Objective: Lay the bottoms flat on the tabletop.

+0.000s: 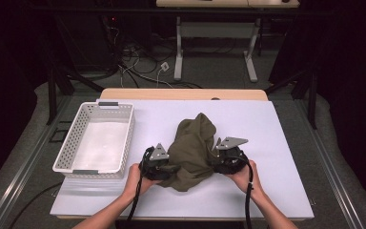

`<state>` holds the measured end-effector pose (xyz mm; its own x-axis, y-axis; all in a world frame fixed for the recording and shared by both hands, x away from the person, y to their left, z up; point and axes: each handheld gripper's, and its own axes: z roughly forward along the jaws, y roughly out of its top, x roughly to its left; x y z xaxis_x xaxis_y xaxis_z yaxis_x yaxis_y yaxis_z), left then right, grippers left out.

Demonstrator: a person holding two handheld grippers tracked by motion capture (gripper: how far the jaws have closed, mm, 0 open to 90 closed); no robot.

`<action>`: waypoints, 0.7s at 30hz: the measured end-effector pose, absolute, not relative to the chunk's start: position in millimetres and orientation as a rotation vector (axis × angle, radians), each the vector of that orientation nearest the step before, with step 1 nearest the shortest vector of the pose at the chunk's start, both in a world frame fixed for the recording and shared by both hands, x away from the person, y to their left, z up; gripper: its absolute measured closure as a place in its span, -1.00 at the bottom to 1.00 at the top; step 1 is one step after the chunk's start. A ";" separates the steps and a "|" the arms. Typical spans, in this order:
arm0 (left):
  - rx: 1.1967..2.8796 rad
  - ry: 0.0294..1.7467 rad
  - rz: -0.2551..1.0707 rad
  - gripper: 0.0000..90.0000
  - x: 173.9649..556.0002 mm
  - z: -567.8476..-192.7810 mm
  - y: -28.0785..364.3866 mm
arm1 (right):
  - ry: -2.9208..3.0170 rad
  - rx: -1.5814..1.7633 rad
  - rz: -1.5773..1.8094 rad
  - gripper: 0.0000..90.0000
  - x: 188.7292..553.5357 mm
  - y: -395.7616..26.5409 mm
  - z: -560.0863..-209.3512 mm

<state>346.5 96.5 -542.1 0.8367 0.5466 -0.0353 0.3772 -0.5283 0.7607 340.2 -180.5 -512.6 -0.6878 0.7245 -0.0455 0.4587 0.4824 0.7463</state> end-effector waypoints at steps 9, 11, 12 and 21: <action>2.149 0.671 0.266 0.80 349.2 -541.2 102.0 | 2.386 0.964 0.992 0.93 336.9 -174.1 -515.0; 2.128 0.672 0.297 0.83 349.2 -537.2 103.9 | 2.392 0.960 0.994 0.94 334.0 -174.1 -511.2; 2.121 0.667 0.309 0.84 349.9 -535.0 105.0 | 2.391 0.956 1.002 0.94 332.5 -174.3 -508.8; 2.120 0.687 0.350 0.82 355.2 -531.2 108.3 | 2.473 0.944 1.011 0.93 325.5 -168.9 -507.2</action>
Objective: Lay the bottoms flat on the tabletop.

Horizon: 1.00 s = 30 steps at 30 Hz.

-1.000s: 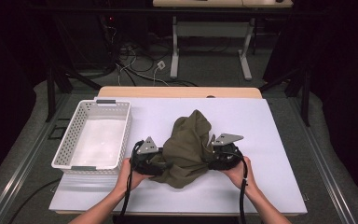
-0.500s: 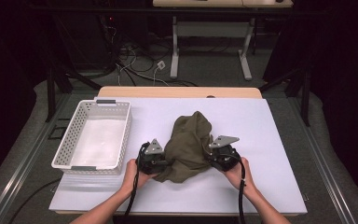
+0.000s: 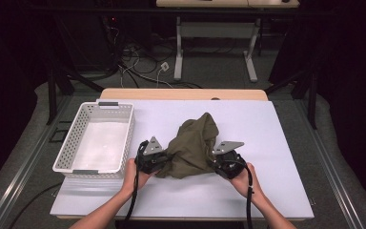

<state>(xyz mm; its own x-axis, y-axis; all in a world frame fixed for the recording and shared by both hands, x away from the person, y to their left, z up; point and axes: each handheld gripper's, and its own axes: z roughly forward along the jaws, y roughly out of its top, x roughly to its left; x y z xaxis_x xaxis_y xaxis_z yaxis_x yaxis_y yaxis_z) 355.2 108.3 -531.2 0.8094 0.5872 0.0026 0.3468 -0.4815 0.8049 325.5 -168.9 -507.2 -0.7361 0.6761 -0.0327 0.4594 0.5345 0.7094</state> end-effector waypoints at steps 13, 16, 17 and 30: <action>2.143 0.640 0.354 -0.22 340.0 -521.1 107.2 | 2.427 0.978 1.023 0.12 332.3 -177.4 -506.1; 2.150 0.617 0.360 -0.29 334.7 -518.4 105.3 | 2.410 0.986 1.036 -0.04 332.9 -181.2 -503.2; 2.151 0.614 0.357 -0.32 333.3 -518.0 104.5 | 2.414 0.981 1.034 -0.04 332.8 -181.9 -502.9; 2.215 0.471 0.333 -0.47 310.7 -516.1 85.6 | 2.468 0.968 1.029 0.90 332.0 -171.9 -514.9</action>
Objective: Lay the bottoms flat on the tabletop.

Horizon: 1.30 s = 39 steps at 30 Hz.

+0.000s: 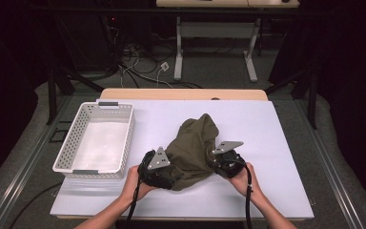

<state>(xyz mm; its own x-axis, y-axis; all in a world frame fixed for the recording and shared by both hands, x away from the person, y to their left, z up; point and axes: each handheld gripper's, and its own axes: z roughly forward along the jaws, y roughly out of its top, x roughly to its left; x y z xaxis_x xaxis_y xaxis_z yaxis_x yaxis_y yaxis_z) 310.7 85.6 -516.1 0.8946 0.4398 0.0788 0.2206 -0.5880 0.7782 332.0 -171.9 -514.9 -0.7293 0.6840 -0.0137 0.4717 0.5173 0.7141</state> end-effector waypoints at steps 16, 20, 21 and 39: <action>2.366 0.424 0.258 0.41 323.7 -555.7 64.0 | 2.447 0.948 1.056 0.51 333.0 -167.5 -514.7; 2.372 0.413 0.271 0.79 324.9 -552.6 67.1 | 2.418 0.956 1.051 0.33 333.3 -173.7 -511.2; 2.366 0.414 0.278 0.83 325.1 -551.0 68.7 | 2.410 0.962 1.053 0.29 333.8 -175.6 -510.3; 2.282 0.559 0.440 0.48 334.6 -531.6 97.2 | 2.345 1.023 1.011 0.15 339.7 -186.9 -509.5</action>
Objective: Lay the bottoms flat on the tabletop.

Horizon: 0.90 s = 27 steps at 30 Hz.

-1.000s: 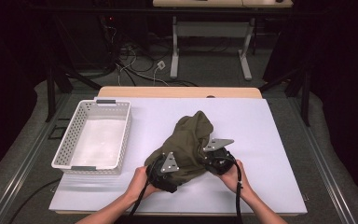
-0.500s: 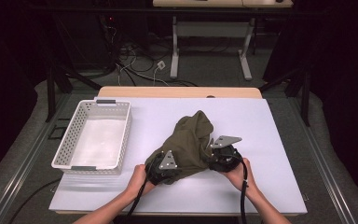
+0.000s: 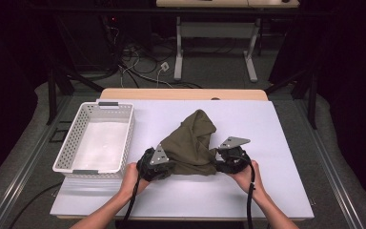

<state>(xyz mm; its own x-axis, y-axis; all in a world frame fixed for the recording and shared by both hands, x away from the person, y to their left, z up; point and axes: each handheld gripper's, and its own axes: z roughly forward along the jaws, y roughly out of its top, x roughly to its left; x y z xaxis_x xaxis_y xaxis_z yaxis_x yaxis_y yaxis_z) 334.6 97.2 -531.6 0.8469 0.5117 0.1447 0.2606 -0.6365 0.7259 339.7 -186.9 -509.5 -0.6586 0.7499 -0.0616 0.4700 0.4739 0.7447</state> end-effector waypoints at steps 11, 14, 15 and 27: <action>2.342 0.458 0.490 -0.36 325.2 -539.7 70.1 | 2.309 1.011 1.049 0.10 339.4 -188.1 -504.4; 2.369 0.434 0.498 -0.20 325.8 -544.1 66.4 | 2.290 1.006 1.065 0.08 340.0 -188.4 -501.1; 2.372 0.433 0.489 -0.13 326.4 -545.3 66.0 | 2.285 1.005 1.073 0.08 340.5 -188.7 -500.0; 2.401 0.426 0.418 0.65 335.5 -553.8 69.1 | 2.285 1.012 1.077 0.04 356.4 -178.8 -506.7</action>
